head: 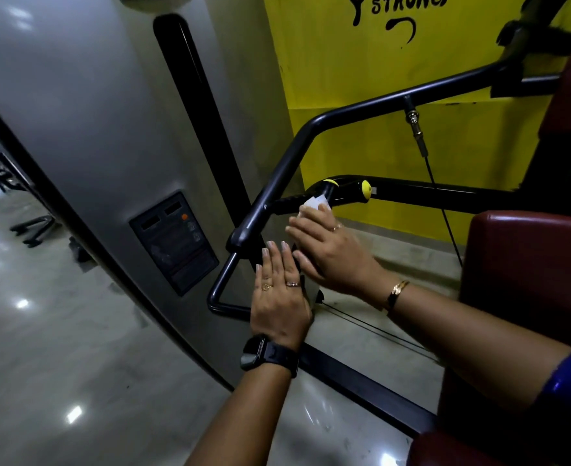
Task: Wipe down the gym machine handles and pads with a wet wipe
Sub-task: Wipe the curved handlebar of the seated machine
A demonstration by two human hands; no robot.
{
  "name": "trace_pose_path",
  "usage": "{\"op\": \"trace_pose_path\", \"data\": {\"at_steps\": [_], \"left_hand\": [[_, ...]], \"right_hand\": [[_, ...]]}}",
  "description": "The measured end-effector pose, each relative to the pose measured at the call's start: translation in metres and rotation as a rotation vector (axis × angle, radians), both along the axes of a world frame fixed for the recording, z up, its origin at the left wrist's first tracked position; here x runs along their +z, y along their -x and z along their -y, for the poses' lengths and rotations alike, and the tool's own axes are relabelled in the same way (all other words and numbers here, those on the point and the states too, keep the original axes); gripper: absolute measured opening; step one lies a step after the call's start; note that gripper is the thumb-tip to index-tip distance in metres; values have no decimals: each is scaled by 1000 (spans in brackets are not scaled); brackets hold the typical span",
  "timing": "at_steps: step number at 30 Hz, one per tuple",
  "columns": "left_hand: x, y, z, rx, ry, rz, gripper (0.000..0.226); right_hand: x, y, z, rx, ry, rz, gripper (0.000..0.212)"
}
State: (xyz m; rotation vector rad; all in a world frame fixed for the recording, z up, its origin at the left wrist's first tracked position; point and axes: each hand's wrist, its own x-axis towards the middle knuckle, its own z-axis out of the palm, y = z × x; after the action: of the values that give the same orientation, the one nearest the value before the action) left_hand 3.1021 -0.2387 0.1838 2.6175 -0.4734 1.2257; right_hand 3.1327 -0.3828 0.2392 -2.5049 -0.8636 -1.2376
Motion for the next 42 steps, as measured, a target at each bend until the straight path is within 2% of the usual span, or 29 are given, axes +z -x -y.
{"op": "trace_pose_path", "data": {"at_steps": [4,7,10,13,16,19,26,31,34,37,42], "left_hand": [[-1,0,-1,10,-23,-2,66],[0,-1,0,29,-28,-4,60],[-1,0,0,50,-48,-8,57],[0,0,1,39,-37,-5,55],[1,0,0,31,-13,-7,51],[1,0,0,27,-23,-33,52],[-1,0,0,39,-8,-37,55],[1,1,1,18,-3,-46,62],[2,1,0,5,8,-33,71],[0,0,-1,6,3,-24,73],[1,2,1,22,10,-23,60]], "right_hand": [[-22,-3,17,24,59,44,48],[-17,-16,22,22,-19,7,44],[4,-23,12,-32,-90,-33,52],[12,-21,-1,-60,-14,-8,47],[-6,-16,4,5,116,70,50],[-24,-17,24,58,161,112,53],[14,-32,16,-101,-35,37,43],[5,-17,-6,-87,49,68,41],[-25,-12,7,3,88,135,46],[-34,-22,29,-18,90,169,50],[12,-37,27,-156,-30,56,41]]}}
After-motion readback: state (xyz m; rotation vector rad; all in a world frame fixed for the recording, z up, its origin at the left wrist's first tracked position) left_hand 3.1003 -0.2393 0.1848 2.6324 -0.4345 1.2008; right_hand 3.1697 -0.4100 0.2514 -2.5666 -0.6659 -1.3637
